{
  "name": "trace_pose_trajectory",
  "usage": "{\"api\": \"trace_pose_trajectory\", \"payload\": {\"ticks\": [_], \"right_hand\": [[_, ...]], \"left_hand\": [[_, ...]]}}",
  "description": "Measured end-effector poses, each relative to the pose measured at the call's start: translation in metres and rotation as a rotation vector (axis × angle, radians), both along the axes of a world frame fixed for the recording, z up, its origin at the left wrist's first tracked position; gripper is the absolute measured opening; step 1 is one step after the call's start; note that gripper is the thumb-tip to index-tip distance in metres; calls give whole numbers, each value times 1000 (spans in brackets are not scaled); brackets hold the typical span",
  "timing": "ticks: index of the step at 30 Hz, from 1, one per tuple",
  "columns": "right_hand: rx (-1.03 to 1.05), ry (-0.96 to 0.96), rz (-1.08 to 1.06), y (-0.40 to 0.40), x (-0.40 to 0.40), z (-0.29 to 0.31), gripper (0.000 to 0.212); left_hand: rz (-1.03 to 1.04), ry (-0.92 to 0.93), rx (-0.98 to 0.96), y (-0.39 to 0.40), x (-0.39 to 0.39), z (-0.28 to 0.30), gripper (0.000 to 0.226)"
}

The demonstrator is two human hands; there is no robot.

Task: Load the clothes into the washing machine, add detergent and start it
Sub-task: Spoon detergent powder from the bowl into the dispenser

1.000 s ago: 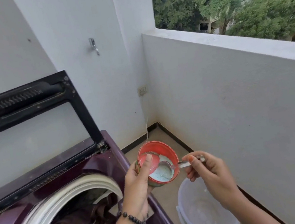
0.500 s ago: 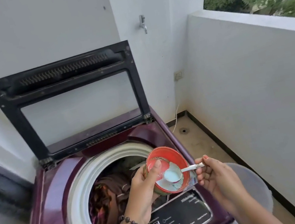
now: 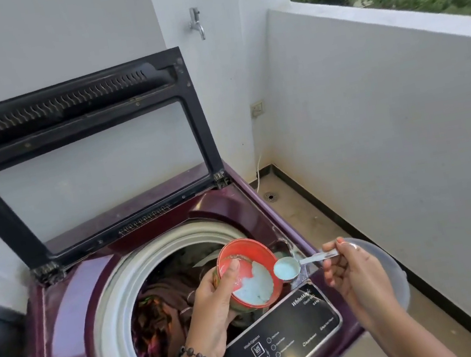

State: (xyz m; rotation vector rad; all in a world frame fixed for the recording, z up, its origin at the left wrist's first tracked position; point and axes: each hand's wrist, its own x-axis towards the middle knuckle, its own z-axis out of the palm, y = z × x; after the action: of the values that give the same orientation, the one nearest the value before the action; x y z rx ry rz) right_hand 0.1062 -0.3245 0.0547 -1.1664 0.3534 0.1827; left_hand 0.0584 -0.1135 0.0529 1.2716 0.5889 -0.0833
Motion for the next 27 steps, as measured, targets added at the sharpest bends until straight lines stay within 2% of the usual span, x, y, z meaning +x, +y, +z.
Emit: {"api": "trace_pose_trajectory", "payload": {"ticks": [3,11,19,27], "right_hand": [[-149,-84,-33,-10,7,3,33],[-450,-256,41,-3,28,-5,27],[-621,-340,140,3,37,-14,27],[-768,-379,172,8,45,-13,27]], "left_hand": [[24,2,10,6,9,-10,57],[96,46,55,22,28,-42,57],[137,102,36,32,33,-64,48],[109,85,14,28,35,-63,48]]}}
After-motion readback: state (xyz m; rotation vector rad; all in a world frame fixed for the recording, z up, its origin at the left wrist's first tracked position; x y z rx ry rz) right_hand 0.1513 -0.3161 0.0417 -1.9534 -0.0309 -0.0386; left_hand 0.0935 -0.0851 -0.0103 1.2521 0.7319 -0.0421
